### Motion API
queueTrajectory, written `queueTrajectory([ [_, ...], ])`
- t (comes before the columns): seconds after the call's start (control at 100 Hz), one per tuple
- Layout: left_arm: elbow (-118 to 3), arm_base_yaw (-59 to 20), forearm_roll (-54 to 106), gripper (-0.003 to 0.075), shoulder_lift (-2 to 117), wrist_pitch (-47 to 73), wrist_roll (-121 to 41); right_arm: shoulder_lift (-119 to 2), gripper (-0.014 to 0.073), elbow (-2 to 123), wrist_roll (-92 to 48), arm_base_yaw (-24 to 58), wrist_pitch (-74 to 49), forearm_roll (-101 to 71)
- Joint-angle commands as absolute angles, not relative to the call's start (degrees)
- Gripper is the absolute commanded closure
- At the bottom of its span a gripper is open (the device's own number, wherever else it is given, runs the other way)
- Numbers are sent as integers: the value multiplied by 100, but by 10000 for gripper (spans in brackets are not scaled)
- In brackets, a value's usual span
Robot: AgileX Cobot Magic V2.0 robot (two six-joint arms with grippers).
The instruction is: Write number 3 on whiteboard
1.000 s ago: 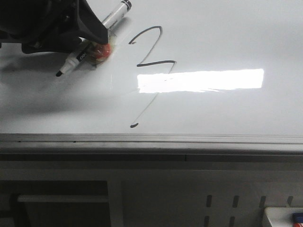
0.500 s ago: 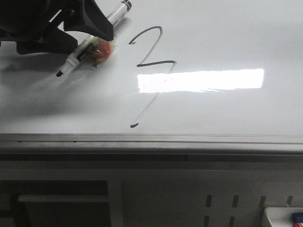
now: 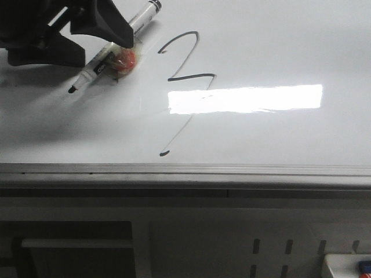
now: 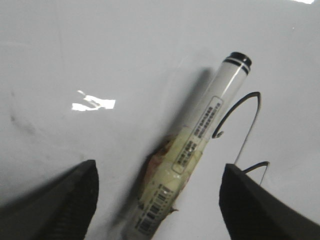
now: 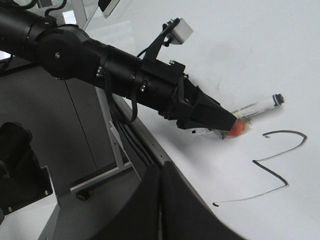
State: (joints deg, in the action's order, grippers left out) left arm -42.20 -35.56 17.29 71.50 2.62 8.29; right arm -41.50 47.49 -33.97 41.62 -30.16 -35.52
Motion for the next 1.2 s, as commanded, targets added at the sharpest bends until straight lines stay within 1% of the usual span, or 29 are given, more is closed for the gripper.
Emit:
queueTrajectory([
  [0.0,-4309,-3490,1791,229,6810,89,846,-4126,658,4890,-3417,4123,-2671,-3704],
  [0.22,-4309,-3490,1629,232,5768,109,846,-4065,658,4868,-3417,4123,-2431,-3398],
  [0.3,-4309,-3490,1203,283,5360,223,846,-3974,658,4849,-3417,4123,-2367,-3136],
  [0.37,-4309,-3454,863,383,4952,533,846,-3862,658,4790,-3417,4123,-2354,-2962],
  [0.41,-4309,-3407,691,463,4694,836,846,-3779,658,4727,-3417,4123,-2338,-2871],
  [0.45,-4296,-3326,396,566,4417,1190,846,-3645,657,4633,-3417,4123,-2301,-2719],
  [0.47,-4296,-3286,299,595,4267,1365,846,-3578,657,4570,-3417,4123,-2260,-2632],
  [0.52,-4254,-3196,-53,702,3925,1773,846,-3399,654,4384,-3417,4123,-2140,-2425],
  [0.55,-4222,-3147,-218,742,3721,2033,846,-3284,649,4248,-3417,4123,-2048,-2310],
  [0.61,-4109,-3067,-462,740,3257,2405,846,-3001,637,3889,-3417,4123,-1775,-2061],
  [0.78,-3769,-2961,-834,741,2061,3385,846,-2075,637,2676,-3417,4123,-885,-1628],
  [0.88,-3579,-2961,-818,741,1402,3728,846,-1557,637,2037,-3417,4123,-583,-1627],
  [1.04,-3363,-2961,-768,741,733,3875,846,-1028,638,1612,-3417,4123,-538,-1627],
  [1.19,-3327,-2961,-768,741,480,3910,846,-978,638,1571,-3417,4123,-541,-1627],
])
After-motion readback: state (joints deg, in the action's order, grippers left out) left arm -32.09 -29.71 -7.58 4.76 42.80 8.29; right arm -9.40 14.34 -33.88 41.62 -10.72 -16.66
